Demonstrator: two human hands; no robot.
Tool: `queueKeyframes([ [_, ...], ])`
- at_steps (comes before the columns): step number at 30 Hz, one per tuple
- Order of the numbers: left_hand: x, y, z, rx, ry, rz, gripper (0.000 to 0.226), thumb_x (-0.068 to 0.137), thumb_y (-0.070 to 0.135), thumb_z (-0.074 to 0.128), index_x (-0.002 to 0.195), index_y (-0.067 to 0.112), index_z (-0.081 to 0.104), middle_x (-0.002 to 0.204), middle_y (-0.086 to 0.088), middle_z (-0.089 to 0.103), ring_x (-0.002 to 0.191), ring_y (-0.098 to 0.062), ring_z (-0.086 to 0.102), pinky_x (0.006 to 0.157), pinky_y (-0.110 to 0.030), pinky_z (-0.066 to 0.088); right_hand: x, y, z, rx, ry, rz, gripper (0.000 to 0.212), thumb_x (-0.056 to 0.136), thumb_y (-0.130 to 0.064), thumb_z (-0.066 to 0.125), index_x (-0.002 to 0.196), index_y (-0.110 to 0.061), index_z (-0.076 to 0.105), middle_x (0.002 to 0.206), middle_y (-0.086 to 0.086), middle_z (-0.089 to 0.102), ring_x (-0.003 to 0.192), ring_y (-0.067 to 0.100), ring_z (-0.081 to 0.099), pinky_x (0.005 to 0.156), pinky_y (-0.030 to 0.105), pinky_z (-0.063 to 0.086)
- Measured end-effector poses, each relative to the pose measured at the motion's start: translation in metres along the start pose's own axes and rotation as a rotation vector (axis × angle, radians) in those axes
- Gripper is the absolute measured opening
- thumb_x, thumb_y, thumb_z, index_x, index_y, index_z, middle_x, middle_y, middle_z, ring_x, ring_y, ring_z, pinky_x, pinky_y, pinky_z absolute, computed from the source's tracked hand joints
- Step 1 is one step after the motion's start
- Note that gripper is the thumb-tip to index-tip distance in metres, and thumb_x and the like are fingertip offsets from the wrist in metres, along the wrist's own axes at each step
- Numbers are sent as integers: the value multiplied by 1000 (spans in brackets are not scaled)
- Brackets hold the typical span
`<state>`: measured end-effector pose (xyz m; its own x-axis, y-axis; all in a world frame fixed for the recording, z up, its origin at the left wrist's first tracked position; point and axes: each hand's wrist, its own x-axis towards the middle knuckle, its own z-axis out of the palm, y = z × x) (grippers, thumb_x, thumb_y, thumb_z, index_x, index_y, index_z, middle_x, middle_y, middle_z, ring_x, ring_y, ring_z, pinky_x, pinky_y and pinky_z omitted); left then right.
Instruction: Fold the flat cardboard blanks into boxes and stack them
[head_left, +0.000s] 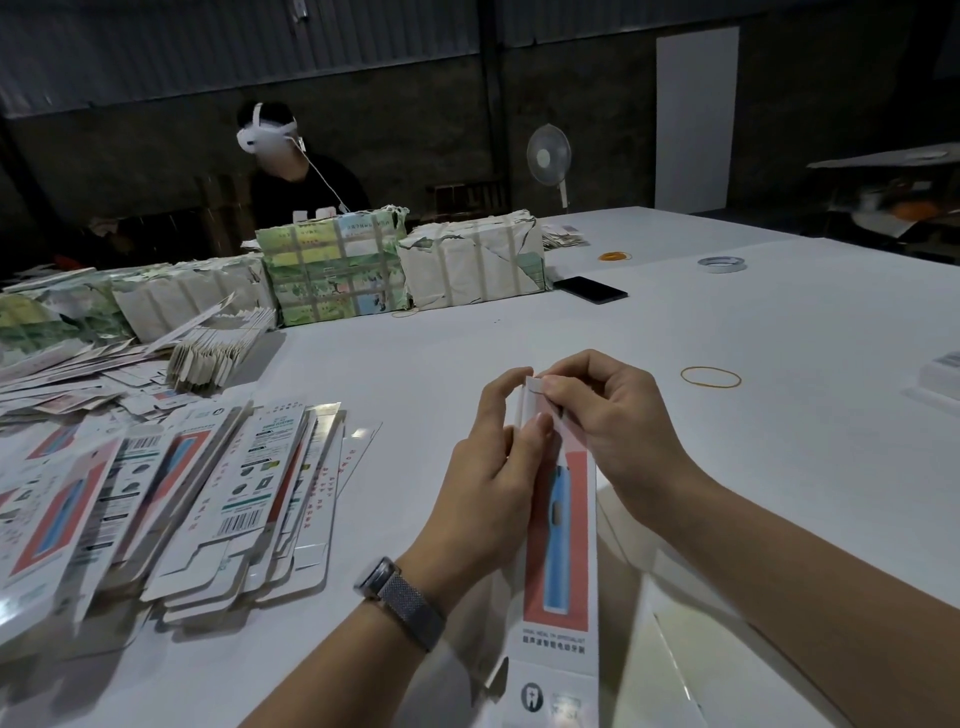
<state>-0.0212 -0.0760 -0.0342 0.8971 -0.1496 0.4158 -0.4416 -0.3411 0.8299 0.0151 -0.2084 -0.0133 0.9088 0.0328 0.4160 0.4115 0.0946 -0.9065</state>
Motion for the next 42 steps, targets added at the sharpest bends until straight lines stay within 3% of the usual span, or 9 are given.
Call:
queueKeyframes([
  [7, -1, 4, 0, 2, -15, -7, 44, 91, 58, 34, 133, 57, 23, 88, 24, 69, 79, -4, 73, 66, -14, 55, 2, -1, -1, 30, -11, 21, 20, 95, -11, 62, 78, -18, 69, 70, -3, 64, 68, 12, 58, 68, 27, 52],
  [14, -1, 5, -1, -10, -14, 8, 48, 91, 57, 36, 137, 55, 24, 78, 20, 71, 76, -7, 73, 66, -15, 55, 3, -3, -4, 2, -41, 29, 20, 98, -12, 58, 83, -18, 70, 74, -5, 66, 69, 10, 60, 68, 24, 54],
  [20, -2, 3, 0, 3, -10, 34, 34, 94, 56, 35, 127, 63, 26, 81, 20, 70, 75, -7, 73, 65, -17, 55, 5, -5, -6, 8, -90, 53, 23, 98, -8, 55, 82, -17, 69, 70, -7, 64, 65, 8, 58, 65, 22, 52],
  [27, -1, 3, -1, 7, 2, 33, 25, 96, 55, 36, 118, 63, 29, 84, 14, 71, 73, -11, 73, 65, -21, 58, 6, -4, -9, 51, -136, 75, 38, 100, -11, 51, 74, -27, 73, 74, -5, 67, 68, 11, 60, 62, 23, 50],
  [31, 1, 5, -5, -30, 42, 41, 26, 96, 56, 38, 121, 51, 33, 83, 14, 71, 73, -13, 73, 64, -22, 57, 3, -1, -8, 86, -184, 58, 18, 91, -25, 56, 91, -36, 70, 85, -5, 67, 73, 10, 66, 63, 24, 55],
  [34, 1, 4, -9, -54, 84, 35, 22, 99, 49, 38, 121, 45, 35, 80, 11, 70, 72, -14, 73, 63, -22, 57, 1, 4, -9, 67, -205, 46, 18, 85, -27, 61, 102, -34, 61, 91, -1, 65, 74, 15, 69, 66, 31, 60],
  [37, 1, 3, -10, -63, 94, 24, 25, 98, 45, 39, 122, 41, 35, 76, 9, 70, 71, -15, 72, 63, -23, 57, -1, 4, -7, 68, -201, 26, 10, 96, -18, 62, 101, -26, 59, 85, -4, 65, 72, 17, 70, 66, 35, 60],
  [42, 0, 2, -9, -23, 109, 53, 19, 102, 40, 39, 120, 44, 36, 75, 8, 69, 70, -11, 72, 60, -18, 55, 1, 5, -8, 100, -161, 6, 8, 86, -25, 66, 90, -18, 63, 73, -8, 66, 68, 15, 68, 62, 30, 58],
])
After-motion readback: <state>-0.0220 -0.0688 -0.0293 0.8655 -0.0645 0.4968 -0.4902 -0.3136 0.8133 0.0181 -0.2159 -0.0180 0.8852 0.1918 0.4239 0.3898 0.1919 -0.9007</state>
